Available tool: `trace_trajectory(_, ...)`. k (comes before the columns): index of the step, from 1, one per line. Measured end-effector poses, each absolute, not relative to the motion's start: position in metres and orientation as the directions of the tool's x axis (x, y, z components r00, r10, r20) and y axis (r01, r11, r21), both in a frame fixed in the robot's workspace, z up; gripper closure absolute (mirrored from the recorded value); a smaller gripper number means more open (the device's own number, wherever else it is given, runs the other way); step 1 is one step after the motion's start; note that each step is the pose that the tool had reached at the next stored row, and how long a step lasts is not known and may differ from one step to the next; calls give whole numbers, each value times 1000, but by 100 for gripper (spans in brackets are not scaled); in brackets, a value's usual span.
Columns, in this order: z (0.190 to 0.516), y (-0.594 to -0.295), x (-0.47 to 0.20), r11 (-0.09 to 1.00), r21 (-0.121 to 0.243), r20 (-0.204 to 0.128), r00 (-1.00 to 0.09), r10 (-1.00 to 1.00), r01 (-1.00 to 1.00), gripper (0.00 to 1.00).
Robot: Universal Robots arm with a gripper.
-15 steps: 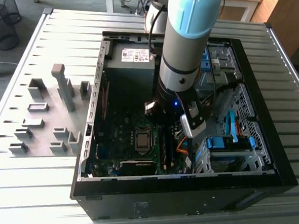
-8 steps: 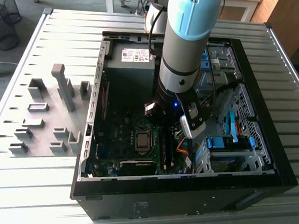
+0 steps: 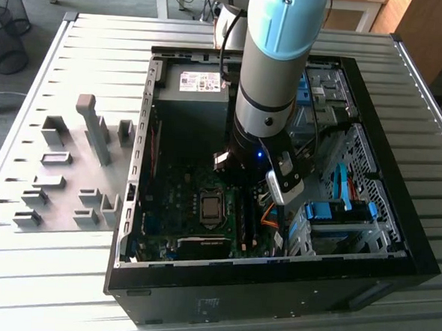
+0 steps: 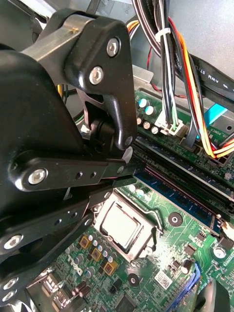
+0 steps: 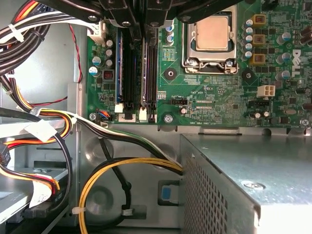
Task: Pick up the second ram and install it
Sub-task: 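Insert the second ram into the second slot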
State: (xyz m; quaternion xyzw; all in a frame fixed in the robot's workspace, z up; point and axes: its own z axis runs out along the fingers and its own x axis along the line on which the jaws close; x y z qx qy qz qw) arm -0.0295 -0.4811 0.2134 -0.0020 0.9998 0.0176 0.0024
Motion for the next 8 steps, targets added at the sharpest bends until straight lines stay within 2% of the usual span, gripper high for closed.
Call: trace_trajectory(8, 213, -481, -29, 999, 35, -5, -1000, -4, -4, 86)
